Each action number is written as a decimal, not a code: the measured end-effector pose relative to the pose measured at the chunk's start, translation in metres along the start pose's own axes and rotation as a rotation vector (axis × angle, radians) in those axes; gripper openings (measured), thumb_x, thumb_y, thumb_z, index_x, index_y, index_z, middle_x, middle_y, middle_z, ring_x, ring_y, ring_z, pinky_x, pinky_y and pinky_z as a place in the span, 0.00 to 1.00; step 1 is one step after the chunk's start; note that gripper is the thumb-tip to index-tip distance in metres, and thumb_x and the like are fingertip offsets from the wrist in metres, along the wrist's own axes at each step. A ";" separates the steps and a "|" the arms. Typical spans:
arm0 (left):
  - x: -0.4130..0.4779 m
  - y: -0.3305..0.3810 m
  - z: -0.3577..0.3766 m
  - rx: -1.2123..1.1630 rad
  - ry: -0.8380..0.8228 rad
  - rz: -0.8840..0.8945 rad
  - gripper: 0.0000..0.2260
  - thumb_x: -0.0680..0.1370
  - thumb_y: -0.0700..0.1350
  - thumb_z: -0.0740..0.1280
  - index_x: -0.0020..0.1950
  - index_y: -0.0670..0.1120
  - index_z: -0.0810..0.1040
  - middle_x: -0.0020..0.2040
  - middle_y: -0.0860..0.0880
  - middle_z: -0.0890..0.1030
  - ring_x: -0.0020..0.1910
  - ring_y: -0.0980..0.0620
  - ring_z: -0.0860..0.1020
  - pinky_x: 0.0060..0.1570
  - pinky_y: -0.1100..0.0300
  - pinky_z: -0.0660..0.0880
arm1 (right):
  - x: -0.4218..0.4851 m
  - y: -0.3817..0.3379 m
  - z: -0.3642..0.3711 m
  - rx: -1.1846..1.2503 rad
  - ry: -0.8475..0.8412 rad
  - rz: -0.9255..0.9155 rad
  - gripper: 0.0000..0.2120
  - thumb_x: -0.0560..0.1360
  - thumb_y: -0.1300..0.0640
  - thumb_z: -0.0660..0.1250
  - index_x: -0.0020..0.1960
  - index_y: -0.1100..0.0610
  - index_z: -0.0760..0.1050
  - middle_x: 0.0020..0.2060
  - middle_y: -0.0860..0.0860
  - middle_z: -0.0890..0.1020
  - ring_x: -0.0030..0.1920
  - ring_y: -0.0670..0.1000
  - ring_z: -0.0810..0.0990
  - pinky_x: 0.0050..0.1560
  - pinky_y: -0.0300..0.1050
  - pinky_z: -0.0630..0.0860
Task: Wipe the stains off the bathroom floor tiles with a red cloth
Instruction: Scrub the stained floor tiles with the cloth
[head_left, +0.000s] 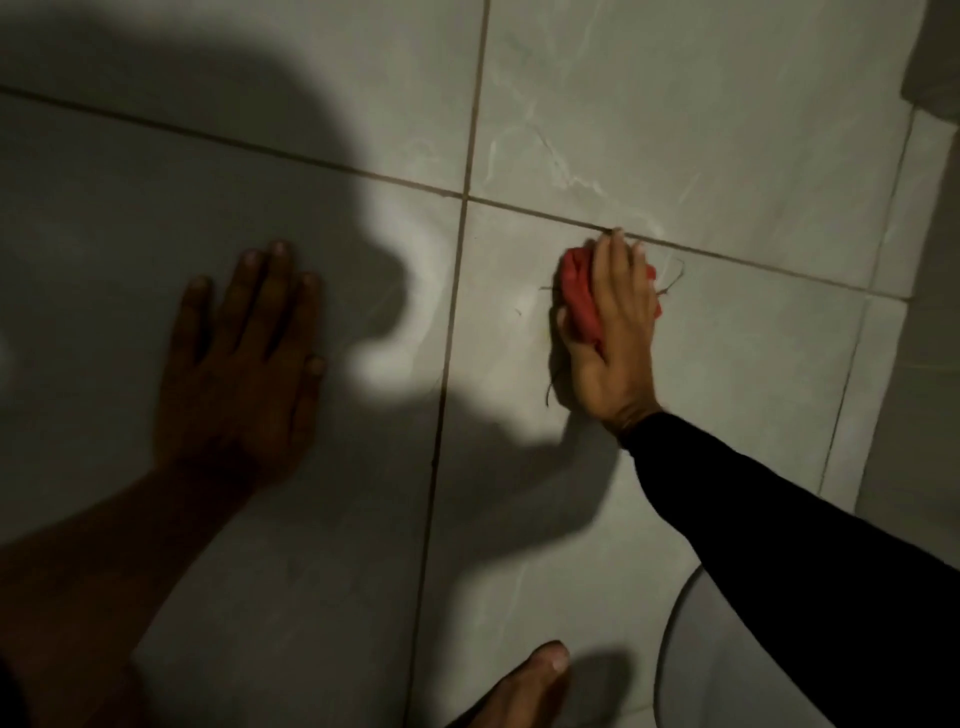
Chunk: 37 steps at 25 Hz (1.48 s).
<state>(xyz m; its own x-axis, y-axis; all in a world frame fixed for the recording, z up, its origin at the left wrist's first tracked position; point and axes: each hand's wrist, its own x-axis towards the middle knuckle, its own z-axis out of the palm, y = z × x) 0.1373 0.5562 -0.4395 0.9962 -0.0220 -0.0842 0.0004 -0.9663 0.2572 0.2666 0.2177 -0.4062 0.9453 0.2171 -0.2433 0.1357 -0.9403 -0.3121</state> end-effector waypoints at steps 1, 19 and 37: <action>0.000 0.002 -0.001 0.005 0.007 -0.006 0.31 0.87 0.51 0.53 0.89 0.42 0.59 0.90 0.39 0.56 0.89 0.36 0.58 0.86 0.34 0.52 | 0.010 0.000 -0.005 0.029 0.038 0.065 0.38 0.81 0.49 0.59 0.86 0.64 0.54 0.87 0.63 0.53 0.87 0.68 0.47 0.86 0.70 0.43; 0.000 0.004 -0.003 0.005 0.016 -0.009 0.31 0.87 0.51 0.53 0.90 0.44 0.59 0.91 0.40 0.56 0.90 0.38 0.57 0.86 0.35 0.50 | -0.123 -0.005 0.019 -0.208 -0.231 0.034 0.34 0.86 0.45 0.55 0.87 0.59 0.55 0.88 0.59 0.51 0.88 0.63 0.46 0.87 0.70 0.45; 0.004 0.003 -0.003 0.010 0.014 0.001 0.31 0.86 0.52 0.53 0.90 0.45 0.59 0.91 0.43 0.54 0.90 0.40 0.55 0.86 0.36 0.50 | 0.034 -0.093 0.031 -0.082 0.201 0.021 0.36 0.78 0.51 0.59 0.84 0.63 0.63 0.85 0.65 0.62 0.86 0.70 0.56 0.86 0.69 0.50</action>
<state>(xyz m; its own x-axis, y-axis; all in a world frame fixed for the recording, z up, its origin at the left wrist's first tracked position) 0.1420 0.5538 -0.4367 0.9973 -0.0192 -0.0708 -0.0010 -0.9688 0.2480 0.2772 0.3209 -0.4141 0.9873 0.1480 -0.0585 0.1309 -0.9641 -0.2310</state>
